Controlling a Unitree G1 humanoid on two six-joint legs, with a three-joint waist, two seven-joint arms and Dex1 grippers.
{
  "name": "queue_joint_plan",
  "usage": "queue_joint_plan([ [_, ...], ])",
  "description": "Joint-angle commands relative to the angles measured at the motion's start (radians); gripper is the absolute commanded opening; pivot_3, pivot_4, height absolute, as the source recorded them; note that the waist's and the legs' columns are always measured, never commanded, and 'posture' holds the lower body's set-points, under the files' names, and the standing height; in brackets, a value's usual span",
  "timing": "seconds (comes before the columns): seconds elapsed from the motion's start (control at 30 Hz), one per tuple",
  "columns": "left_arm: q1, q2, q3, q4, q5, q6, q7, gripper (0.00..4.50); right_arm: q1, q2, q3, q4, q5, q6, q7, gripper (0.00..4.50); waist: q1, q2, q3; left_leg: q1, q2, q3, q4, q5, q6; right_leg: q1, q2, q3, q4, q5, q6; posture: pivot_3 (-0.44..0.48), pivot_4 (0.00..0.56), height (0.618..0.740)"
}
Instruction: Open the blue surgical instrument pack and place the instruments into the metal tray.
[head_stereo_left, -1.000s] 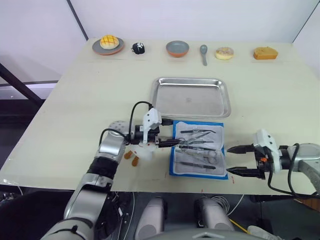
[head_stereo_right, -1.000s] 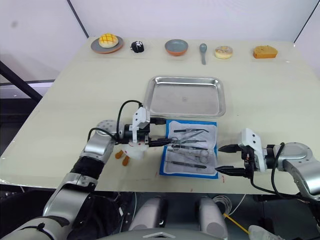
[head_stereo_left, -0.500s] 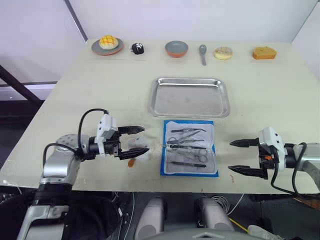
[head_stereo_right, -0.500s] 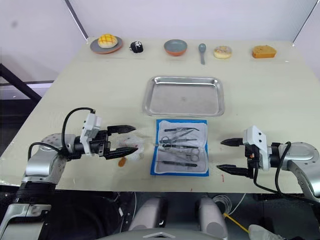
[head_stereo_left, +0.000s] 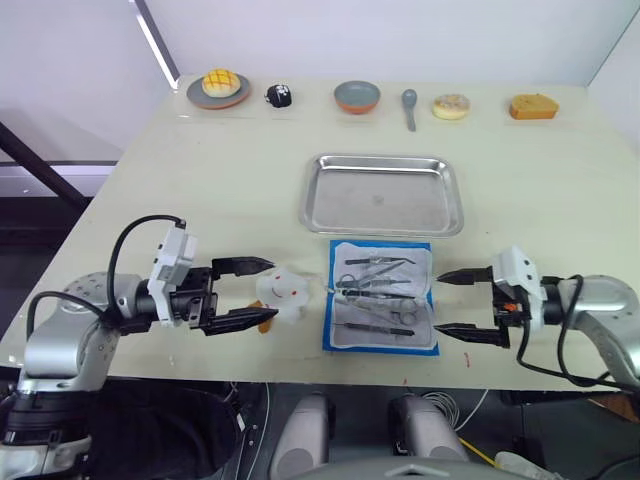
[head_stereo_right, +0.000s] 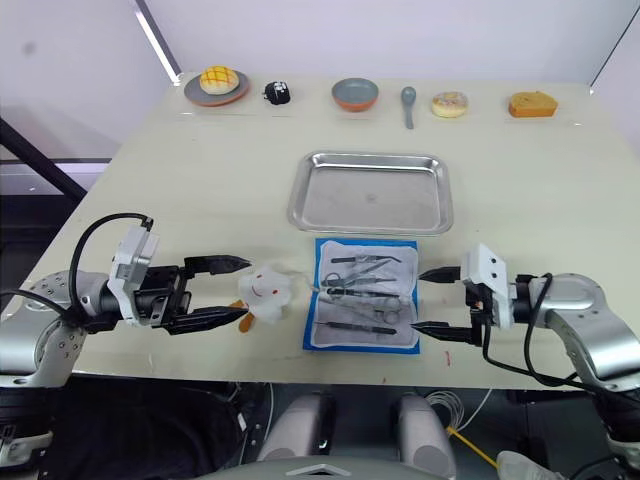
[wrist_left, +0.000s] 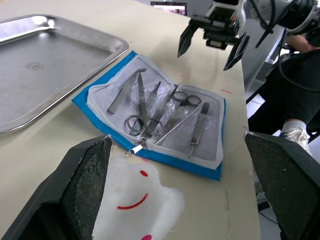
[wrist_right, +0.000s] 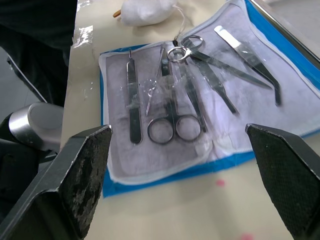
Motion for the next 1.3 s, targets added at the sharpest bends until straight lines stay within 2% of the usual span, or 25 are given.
queue_joint_plan([
  [0.03,0.005,0.013,0.024,-0.044,-0.023,0.003,0.003,4.5,-0.046,0.027,0.038,0.055,-0.043,-0.063,0.013,4.48,0.0,0.0,0.0,0.0,0.0,0.001,0.0,0.0,0.0,0.0,0.0,0.0,0.0,0.0,0.0,0.0,0.15,0.74],
  [0.27,0.006,0.004,0.016,-0.049,-0.014,-0.009,0.002,4.5,-0.109,0.084,0.082,0.165,-0.09,-0.122,0.03,4.48,0.0,0.0,0.0,0.0,0.0,0.001,0.0,0.0,0.0,0.0,0.0,0.0,0.0,0.0,0.0,0.0,0.15,0.74],
  [0.57,-0.045,-0.024,-0.039,-0.018,0.02,-0.032,0.015,4.5,-0.116,0.126,0.117,0.275,-0.149,-0.198,0.036,4.48,0.0,0.0,0.0,0.0,0.0,0.001,0.0,0.0,0.0,0.0,0.0,0.0,0.0,0.0,0.0,0.0,0.15,0.74],
  [0.87,-0.168,-0.061,-0.136,0.075,0.074,-0.05,0.003,4.5,-0.113,0.14,0.149,0.372,-0.21,-0.27,0.051,4.48,-0.002,0.0,0.0,0.001,0.0,0.001,0.0,0.0,0.0,0.0,0.001,0.0,0.001,0.0,0.0,0.0,0.15,0.74],
  [1.3,-0.345,-0.105,-0.279,0.176,0.204,-0.084,-0.003,4.5,-0.105,0.146,0.143,0.369,-0.183,-0.27,0.075,4.48,-0.002,-0.001,-0.001,0.002,-0.001,0.001,0.0,0.0,0.0,0.001,0.002,0.0,0.001,0.0,0.0,0.0,0.15,0.74],
])
